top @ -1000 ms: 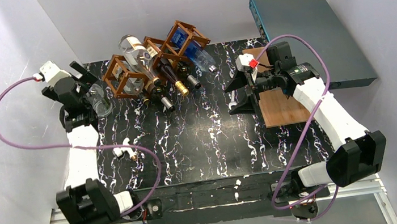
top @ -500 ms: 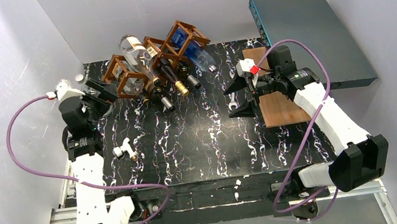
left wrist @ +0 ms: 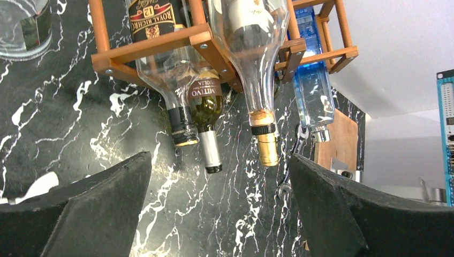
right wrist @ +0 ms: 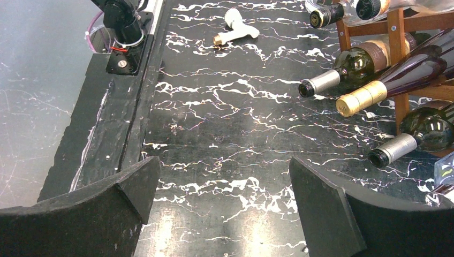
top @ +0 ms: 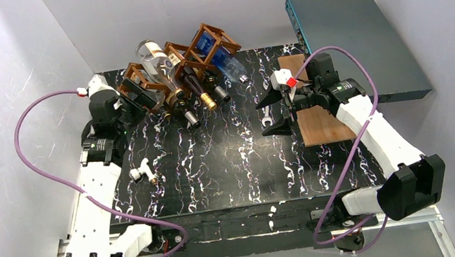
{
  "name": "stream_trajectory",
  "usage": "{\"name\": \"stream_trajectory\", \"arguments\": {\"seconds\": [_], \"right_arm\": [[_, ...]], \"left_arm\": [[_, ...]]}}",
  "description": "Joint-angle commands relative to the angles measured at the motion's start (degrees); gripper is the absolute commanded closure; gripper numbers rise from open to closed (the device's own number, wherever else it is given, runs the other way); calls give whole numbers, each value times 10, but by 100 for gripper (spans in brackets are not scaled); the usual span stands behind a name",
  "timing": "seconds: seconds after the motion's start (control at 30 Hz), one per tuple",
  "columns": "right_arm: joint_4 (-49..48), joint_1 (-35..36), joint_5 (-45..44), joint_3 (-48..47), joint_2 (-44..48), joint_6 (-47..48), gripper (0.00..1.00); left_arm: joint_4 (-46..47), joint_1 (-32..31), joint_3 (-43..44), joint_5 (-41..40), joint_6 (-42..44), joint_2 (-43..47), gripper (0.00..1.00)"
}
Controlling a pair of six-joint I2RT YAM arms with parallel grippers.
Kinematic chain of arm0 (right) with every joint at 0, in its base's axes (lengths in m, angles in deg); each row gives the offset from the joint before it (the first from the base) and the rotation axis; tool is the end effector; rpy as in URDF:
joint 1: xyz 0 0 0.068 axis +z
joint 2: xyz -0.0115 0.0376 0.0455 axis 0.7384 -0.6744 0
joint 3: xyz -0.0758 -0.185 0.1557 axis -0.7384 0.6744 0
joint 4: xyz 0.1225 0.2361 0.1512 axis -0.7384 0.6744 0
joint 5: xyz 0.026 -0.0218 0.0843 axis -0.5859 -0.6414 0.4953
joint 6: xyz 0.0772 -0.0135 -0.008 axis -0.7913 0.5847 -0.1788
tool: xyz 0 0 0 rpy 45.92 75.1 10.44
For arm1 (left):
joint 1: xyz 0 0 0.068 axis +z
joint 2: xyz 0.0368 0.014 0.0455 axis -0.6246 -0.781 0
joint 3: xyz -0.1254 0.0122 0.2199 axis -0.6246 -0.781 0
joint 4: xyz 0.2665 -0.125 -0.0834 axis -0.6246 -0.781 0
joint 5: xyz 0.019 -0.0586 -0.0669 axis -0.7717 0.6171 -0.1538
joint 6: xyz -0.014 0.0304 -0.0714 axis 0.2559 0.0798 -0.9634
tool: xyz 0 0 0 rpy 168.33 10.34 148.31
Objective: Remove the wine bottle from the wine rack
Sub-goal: Pick up the wine bottle from the wine rack.
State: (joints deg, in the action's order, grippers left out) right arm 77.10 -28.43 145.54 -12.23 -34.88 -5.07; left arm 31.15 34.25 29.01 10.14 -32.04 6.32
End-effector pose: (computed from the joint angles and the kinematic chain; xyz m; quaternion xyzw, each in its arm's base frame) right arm 0.2889 0.1664 0.3257 -0.5953 0.5173 0.4142 0.4544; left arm 0.3089 -0.0206 0.3820 -0.2494 0.7512 -0.2089 0.5743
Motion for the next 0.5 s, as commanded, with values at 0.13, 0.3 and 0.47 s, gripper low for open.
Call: {"name": "stream_trajectory", "arguments": {"seconds": [0.13, 0.3, 0.47], "right_arm": [[30, 21, -10, -17, -21, -4, 0], [58, 67, -100, -92, -56, -35, 0], [104, 136, -206, -191, -104, -42, 0]], "left_arm": [[-111, -60, 69, -109, -27, -30, 1], [-105, -60, 46, -97, 10, -4, 1], [-100, -60, 8, -88, 27, 35, 1]]}}
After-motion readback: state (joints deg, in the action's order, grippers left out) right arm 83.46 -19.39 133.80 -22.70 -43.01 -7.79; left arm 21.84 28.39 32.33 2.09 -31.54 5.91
